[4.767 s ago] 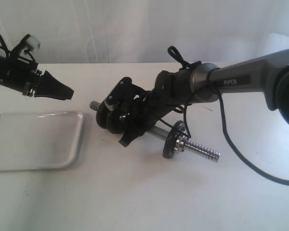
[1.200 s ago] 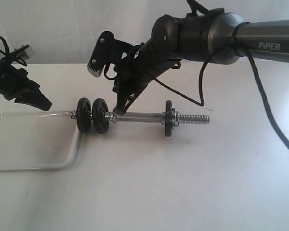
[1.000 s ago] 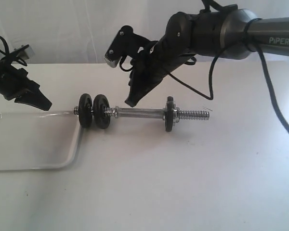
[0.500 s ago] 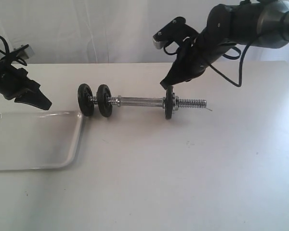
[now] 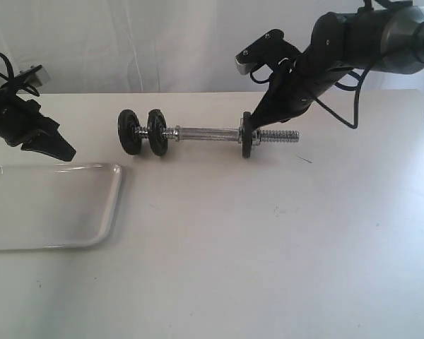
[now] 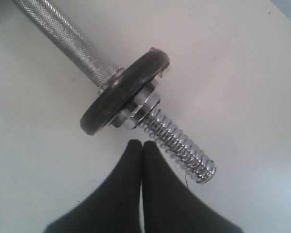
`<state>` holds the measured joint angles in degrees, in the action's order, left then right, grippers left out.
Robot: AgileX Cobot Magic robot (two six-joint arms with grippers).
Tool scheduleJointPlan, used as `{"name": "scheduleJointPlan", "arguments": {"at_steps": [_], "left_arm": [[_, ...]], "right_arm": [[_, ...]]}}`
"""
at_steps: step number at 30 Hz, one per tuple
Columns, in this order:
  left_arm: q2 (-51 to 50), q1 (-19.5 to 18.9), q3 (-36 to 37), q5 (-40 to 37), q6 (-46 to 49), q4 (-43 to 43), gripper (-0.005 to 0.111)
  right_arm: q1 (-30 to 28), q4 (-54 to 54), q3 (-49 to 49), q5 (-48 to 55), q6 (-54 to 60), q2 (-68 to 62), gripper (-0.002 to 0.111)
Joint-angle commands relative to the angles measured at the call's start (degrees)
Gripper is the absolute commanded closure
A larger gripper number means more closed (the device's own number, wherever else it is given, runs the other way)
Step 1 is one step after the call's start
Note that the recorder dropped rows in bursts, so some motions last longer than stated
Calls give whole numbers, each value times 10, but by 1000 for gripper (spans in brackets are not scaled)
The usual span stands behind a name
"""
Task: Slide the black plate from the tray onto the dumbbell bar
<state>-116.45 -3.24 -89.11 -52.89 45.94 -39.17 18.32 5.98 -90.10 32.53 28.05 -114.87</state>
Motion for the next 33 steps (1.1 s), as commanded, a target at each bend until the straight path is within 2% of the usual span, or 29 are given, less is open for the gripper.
{"name": "scheduleJointPlan", "arguments": {"at_steps": [1,33], "left_arm": [[5,-1,-2,-7,-2,-6,107],[5,-1,-2,-6,-4,-6,107]], "right_arm": [[-6,2,3,-21,-13,-7,108],[-11,-2,9,-8,-13,-4,108]]}}
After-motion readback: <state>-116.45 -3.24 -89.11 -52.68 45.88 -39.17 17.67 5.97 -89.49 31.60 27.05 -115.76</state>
